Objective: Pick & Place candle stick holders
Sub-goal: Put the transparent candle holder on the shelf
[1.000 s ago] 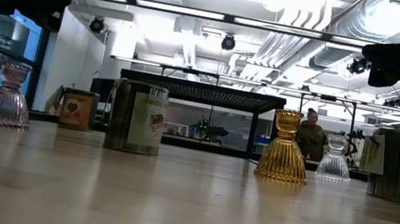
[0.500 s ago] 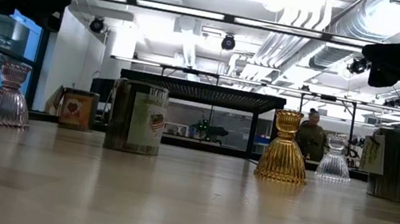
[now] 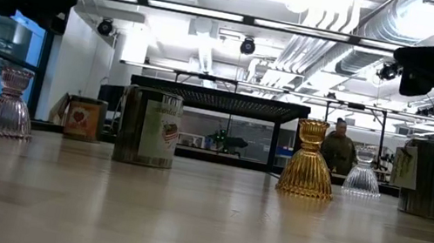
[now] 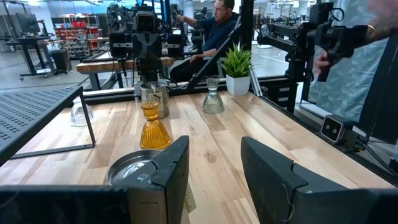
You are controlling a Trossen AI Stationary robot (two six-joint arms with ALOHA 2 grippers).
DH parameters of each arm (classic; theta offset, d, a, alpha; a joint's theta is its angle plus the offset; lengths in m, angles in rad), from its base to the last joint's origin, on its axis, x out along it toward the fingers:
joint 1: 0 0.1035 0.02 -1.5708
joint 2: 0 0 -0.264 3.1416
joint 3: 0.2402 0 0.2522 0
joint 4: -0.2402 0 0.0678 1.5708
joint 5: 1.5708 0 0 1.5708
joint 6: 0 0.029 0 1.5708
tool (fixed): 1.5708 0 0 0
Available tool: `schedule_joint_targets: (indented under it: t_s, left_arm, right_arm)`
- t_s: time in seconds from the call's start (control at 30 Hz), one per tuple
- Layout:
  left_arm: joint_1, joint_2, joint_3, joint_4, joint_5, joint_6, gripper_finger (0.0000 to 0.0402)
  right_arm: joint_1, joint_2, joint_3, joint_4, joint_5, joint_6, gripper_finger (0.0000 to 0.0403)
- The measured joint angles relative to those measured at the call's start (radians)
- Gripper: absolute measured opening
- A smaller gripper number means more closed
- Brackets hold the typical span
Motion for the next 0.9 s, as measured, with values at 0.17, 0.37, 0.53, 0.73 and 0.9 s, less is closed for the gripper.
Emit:
schedule_joint_targets:
  t_s: [0.17,0.37,0.53,0.73,0.9]
  left_arm:
    - [0.000,0.000,0.000,0.000,0.000,0.000,0.0143]
    - [0.000,0.000,0.000,0.000,0.000,0.000,0.0143]
    - [0.000,0.000,0.000,0.000,0.000,0.000,0.0143]
    - [0.000,0.000,0.000,0.000,0.000,0.000,0.0143]
    - [0.000,0.000,0.000,0.000,0.000,0.000,0.0143]
  right_arm:
    - [0.000,0.000,0.000,0.000,0.000,0.049,0.0000]
    - [0.000,0.000,0.000,0.006,0.001,0.092,0.0000]
    - [0.000,0.000,0.000,0.004,0.079,0.092,0.0000]
    - [0.000,0.000,0.000,0.005,0.203,0.110,0.0000]
    - [0.000,0.000,0.000,0.018,0.291,0.224,0.0000]
